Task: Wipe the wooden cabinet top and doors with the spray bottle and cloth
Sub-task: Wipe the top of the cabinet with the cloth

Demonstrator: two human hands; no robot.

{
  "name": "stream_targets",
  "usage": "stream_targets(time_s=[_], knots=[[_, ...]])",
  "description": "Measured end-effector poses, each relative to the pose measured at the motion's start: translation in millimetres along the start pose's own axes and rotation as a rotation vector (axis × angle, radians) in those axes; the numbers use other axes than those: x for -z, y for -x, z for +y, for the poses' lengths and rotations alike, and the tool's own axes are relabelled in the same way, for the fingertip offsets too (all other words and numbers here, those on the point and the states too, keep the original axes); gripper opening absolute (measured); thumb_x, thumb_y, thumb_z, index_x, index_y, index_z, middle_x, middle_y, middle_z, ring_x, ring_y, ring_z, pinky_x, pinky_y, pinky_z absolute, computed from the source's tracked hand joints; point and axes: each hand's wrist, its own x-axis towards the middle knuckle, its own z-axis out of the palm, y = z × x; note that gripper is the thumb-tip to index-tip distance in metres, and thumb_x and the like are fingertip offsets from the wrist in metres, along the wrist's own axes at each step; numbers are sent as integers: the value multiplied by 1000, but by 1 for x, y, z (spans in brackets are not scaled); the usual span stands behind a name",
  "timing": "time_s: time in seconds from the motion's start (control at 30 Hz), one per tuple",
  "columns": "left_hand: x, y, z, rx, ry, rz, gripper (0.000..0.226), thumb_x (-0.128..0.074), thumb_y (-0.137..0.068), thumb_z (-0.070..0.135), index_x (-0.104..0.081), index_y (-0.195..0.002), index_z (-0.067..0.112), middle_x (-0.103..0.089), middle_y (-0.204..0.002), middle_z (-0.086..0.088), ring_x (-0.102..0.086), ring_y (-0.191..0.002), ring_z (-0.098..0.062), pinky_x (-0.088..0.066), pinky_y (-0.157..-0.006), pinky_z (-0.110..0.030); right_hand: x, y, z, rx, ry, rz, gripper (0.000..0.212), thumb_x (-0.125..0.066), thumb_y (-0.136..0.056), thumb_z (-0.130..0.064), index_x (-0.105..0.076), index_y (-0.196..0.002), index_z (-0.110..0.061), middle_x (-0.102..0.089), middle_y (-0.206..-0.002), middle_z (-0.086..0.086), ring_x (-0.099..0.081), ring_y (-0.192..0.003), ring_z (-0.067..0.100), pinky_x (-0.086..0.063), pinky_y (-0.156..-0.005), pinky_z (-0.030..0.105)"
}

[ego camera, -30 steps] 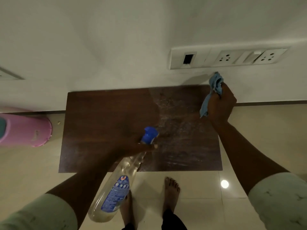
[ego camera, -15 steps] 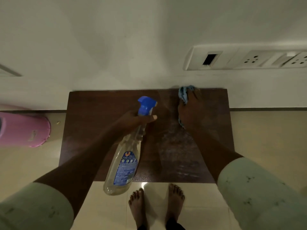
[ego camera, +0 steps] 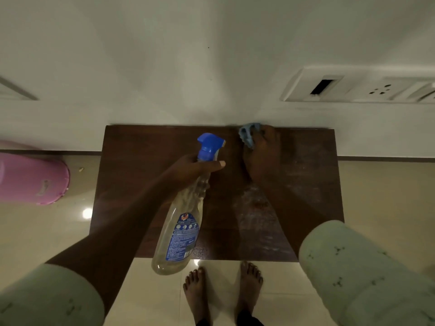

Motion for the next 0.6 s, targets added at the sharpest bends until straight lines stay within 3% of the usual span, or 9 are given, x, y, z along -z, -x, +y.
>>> stream_targets(time_s=[0.07,0.13,0.2,0.3,0.4,0.5,0.57,0.6], knots=[[0,-1,-1,-5,-16,-8,31,-70,-79,35,-58,-96,12,-59,-72,-3,-61,-60,-15,-54,-55,-27,-13,0,-28,153,-65,-47,54,-44,-78,-38,-65,-113,-2,-61,-113,20,-56,-102,38,-48,-90,42],[0,-2,-1,11,-17,-28,27,-71,-78,37,-58,-87,15,-59,-68,-3,-61,-59,-15,-53,-55,-28,-7,-5,-33,195,-85,-66,47,-46,-79,-31,-68,-108,-1,-63,-108,21,-58,-97,38,-44,-89,36],[-1,-2,-3,12,-22,-30,27,-71,-78,38,-58,-86,16,-59,-68,-2,-62,-57,-14,-53,-53,-26,-4,-10,-7,168,-42,-50,42,-48,-80,-23,-66,-112,-4,-60,-114,21,-56,-102,39,-38,-91,35],[1,0,-4,4,-47,-37,26,-67,-80,40,-58,-93,19,-60,-76,-3,-63,-61,-12,-53,-53,-24,-6,-11,41,49,76,-33,50,-39,-80,-28,-63,-120,-11,-58,-122,16,-52,-110,37,-34,-94,37],[3,2,-4,-5,-42,-26,39,-68,-80,41,-59,-105,12,-61,-82,-5,-63,-63,-14,-54,-53,-24,-13,-3,12,-17,32,24,53,-37,-81,-32,-62,-121,-8,-58,-124,17,-52,-112,37,-35,-97,37],[2,4,-4,-25,-32,-39,45,-69,-79,40,-59,-111,9,-60,-85,-9,-62,-66,-16,-55,-55,-27,-15,28,-24,235,-45,-84,56,-41,-79,-35,-60,-125,-10,-54,-130,14,-50,-112,33,-40,-92,33],[0,7,-5,-20,-46,-53,46,-68,-80,40,-59,-111,8,-60,-79,-7,-61,-64,-16,-54,-55,-28,-16,46,1,346,81,-115,52,-44,-79,-31,-61,-124,-11,-55,-131,14,-48,-112,32,-39,-91,32],[0,8,-8,-12,-50,-57,47,-68,-79,41,-58,-111,6,-59,-72,-4,-61,-62,-15,-54,-54,-27,-18,50,25,295,208,-99,49,-45,-80,-30,-61,-123,-12,-54,-131,13,-49,-113,33,-39,-93,34]])
